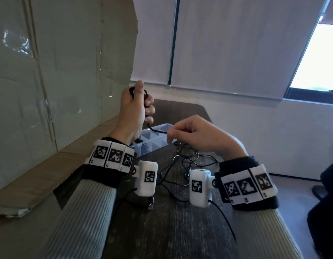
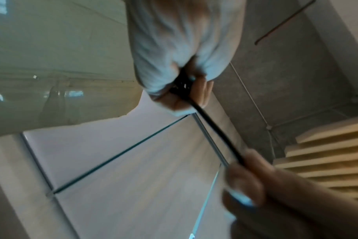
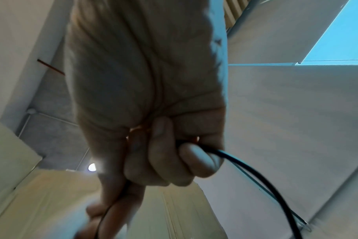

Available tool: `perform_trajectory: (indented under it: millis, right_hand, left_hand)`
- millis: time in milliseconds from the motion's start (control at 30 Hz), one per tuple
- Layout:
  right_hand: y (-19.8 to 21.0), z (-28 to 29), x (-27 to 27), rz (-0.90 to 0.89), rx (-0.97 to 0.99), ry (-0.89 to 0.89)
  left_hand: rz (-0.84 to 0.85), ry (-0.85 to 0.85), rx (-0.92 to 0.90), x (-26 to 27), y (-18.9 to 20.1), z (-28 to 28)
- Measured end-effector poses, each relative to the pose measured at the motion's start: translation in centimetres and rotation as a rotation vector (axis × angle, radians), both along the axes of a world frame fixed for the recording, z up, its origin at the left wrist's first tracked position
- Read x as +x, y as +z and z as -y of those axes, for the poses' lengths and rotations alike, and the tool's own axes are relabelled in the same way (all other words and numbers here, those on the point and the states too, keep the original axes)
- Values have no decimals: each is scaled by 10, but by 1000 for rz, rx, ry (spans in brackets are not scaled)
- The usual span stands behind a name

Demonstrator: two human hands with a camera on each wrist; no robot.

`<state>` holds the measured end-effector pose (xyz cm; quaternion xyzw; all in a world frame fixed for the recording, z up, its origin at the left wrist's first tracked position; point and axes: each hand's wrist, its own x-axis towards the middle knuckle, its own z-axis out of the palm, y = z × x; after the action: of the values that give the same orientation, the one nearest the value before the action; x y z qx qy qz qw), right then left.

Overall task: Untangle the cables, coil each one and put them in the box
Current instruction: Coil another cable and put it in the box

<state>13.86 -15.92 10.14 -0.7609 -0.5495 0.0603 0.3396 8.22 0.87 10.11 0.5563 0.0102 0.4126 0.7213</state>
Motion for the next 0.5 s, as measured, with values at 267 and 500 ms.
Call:
perform_trajectory:
  millis: [267, 500]
  right_hand:
    - [7, 5, 11, 108, 337, -140]
    - [-2, -7, 15, 145, 526, -204]
  left_hand:
    - [-204, 99, 628, 0, -14, 6]
    - [-351, -50, 843, -1, -19, 13]
